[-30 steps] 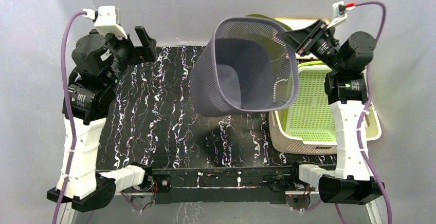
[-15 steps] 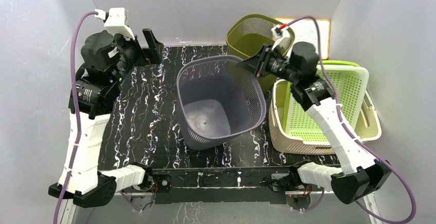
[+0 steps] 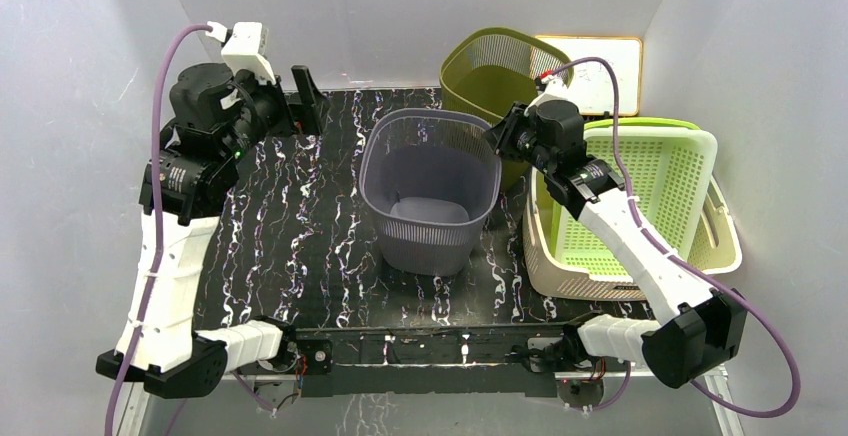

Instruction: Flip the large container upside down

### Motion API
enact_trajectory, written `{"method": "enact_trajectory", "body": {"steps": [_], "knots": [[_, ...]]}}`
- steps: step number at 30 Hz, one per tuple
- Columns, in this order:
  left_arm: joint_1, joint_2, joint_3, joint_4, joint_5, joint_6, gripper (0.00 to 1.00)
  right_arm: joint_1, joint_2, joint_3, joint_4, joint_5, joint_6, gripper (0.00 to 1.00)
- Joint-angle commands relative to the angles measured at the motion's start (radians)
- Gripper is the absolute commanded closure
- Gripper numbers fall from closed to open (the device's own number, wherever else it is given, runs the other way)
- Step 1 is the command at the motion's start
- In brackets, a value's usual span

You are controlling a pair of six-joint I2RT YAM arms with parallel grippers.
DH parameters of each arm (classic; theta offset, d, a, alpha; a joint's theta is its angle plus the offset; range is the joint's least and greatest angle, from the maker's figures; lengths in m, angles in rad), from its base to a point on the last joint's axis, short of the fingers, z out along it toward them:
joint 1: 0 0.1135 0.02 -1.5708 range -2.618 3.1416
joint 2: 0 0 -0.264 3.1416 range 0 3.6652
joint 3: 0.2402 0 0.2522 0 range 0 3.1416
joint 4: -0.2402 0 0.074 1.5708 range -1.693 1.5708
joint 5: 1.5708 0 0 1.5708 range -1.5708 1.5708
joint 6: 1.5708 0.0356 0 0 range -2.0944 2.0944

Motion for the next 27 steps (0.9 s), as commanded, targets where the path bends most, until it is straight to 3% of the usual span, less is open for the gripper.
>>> {"method": "enact_trajectory", "body": {"steps": [1,5,10,15,18,22,27], "knots": [[0.001,0.021,-0.012,-0.032,0.084,0.011,0.04,0.000,-0.036,0.027,0.076,0.222,-0.014,0.88],[0.000,0.050,-0.002,-0.042,0.219,0.010,0.07,0.001,-0.030,0.083,0.060,0.149,-0.076,0.52],[-0.005,0.061,0.029,-0.013,0.350,0.006,0.08,0.003,-0.045,0.148,0.035,0.023,-0.091,0.41],[-0.050,0.095,0.030,0.013,0.446,-0.026,0.11,0.002,-0.108,0.182,0.034,0.062,-0.081,0.36],[-0.198,0.136,-0.008,0.021,0.342,-0.005,0.12,0.002,-0.112,0.213,0.010,0.184,-0.096,0.26],[-0.454,0.241,0.007,-0.011,0.091,0.068,0.13,0.003,-0.061,0.269,-0.031,0.243,-0.128,0.22],[-0.594,0.355,0.076,0.000,-0.039,0.105,0.12,0.000,-0.015,0.302,-0.066,0.370,-0.140,0.18]]}}
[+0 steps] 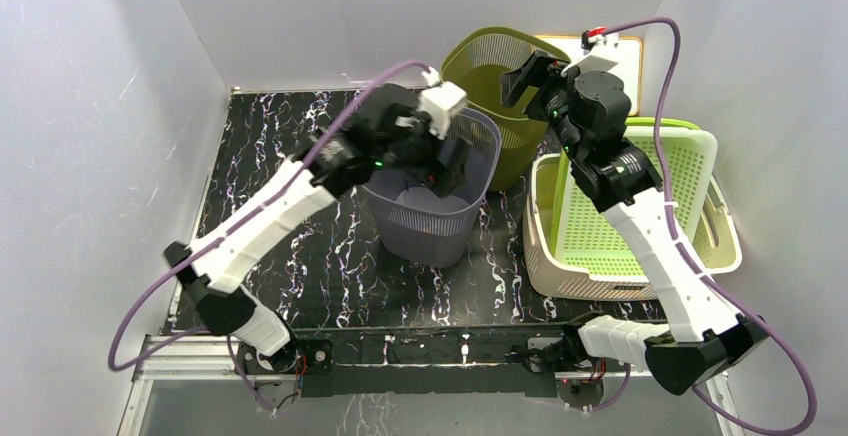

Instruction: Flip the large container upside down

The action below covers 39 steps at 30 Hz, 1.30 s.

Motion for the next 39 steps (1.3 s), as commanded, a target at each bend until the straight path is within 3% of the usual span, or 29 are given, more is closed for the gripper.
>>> {"method": "enact_trajectory", "body": {"steps": [1,2,6,19,26,39], "knots": [[-0.078,0.040,0.053,0.016,-0.166,0.054,0.12,-0.004,0.028,0.030,-0.033,0.174,-0.028,0.08],[-0.088,0.044,0.047,0.028,-0.174,0.059,0.12,-0.006,0.024,0.022,-0.028,0.210,-0.029,0.03],[-0.119,0.068,0.041,0.041,-0.180,0.066,0.12,-0.046,0.012,-0.004,-0.011,0.251,-0.036,0.02],[-0.210,0.049,0.068,0.092,-0.206,0.030,0.13,-0.232,0.076,-0.110,0.014,0.006,-0.001,0.02],[-0.224,0.013,0.070,0.121,-0.318,0.051,0.08,-0.257,0.071,-0.159,0.033,-0.030,0.001,0.02],[-0.226,0.103,0.037,0.167,-0.227,0.061,0.08,-0.264,0.043,-0.143,0.023,-0.030,-0.005,0.02]]}}
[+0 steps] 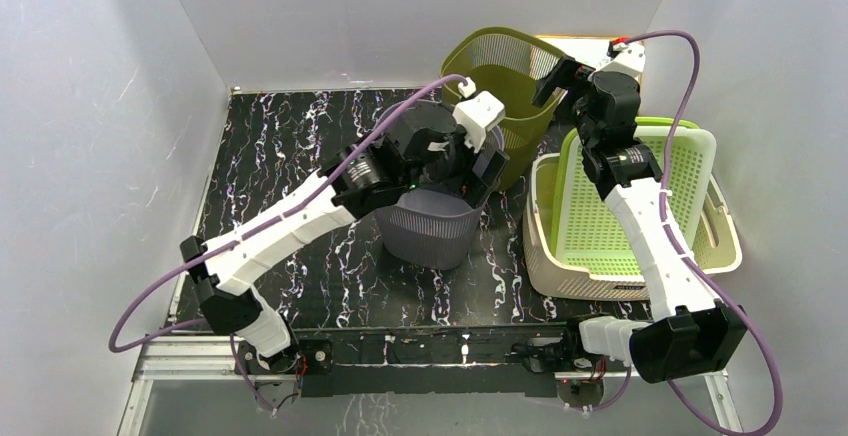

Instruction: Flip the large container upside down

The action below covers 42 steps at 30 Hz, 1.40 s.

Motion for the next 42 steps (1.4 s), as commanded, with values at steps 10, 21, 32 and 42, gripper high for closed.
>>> {"method": "enact_trajectory", "body": {"steps": [10,21,32,42], "knots": [[-0.004,0.080,-0.023,0.028,0.029,0.008,0.13,-0.008,-0.058,0.024,-0.075,-0.003,-0.002,0.02],[-0.004,0.109,-0.089,0.001,-0.049,0.004,0.18,-0.009,-0.087,0.053,-0.104,0.025,-0.019,0.02],[-0.005,0.068,-0.099,-0.085,-0.092,-0.084,1.00,-0.008,-0.132,0.034,-0.112,0.060,-0.026,0.02],[-0.005,-0.074,-0.108,-0.193,-0.165,-0.155,1.00,-0.008,-0.147,0.009,-0.112,0.065,-0.023,0.02]]}}
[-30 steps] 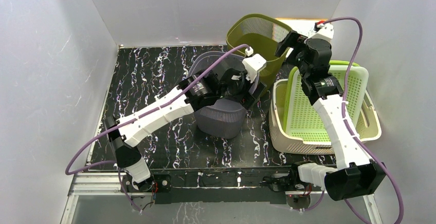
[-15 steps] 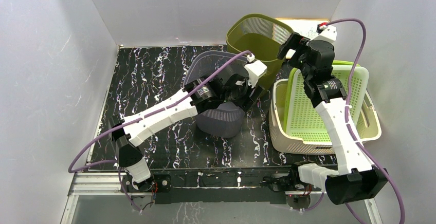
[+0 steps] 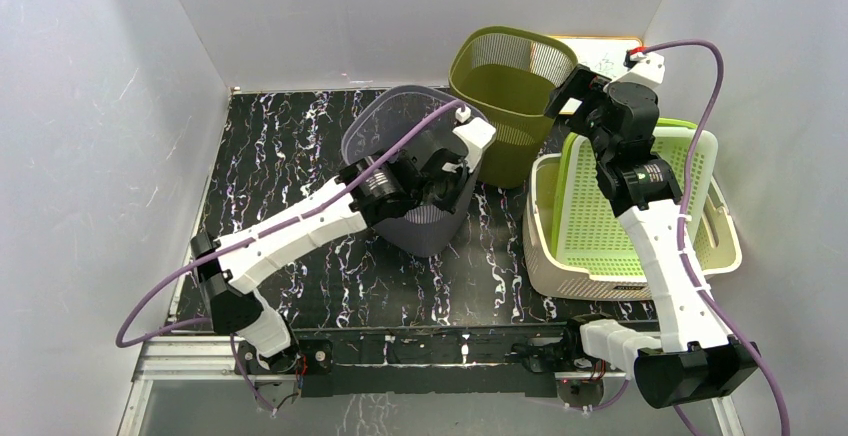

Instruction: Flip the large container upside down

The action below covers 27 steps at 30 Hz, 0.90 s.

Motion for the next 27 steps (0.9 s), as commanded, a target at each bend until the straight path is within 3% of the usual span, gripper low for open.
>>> {"method": "enact_trajectory", "body": {"steps": [1,11,19,27], "knots": [[-0.001,-0.119,0.042,-0.139,-0.050,-0.075,1.00,-0.003,-0.032,0.003,0.027,0.024,-0.011,0.02],[-0.001,-0.336,0.042,-0.013,0.008,-0.187,1.00,-0.003,-0.013,0.002,0.038,-0.003,-0.011,0.02],[0.003,-0.448,-0.111,0.150,0.072,-0.268,1.00,-0.003,-0.024,0.023,0.033,0.001,-0.013,0.02],[0.093,-0.457,-0.278,0.334,0.278,-0.369,1.00,-0.003,-0.019,0.040,0.027,-0.032,-0.003,0.02]]}}
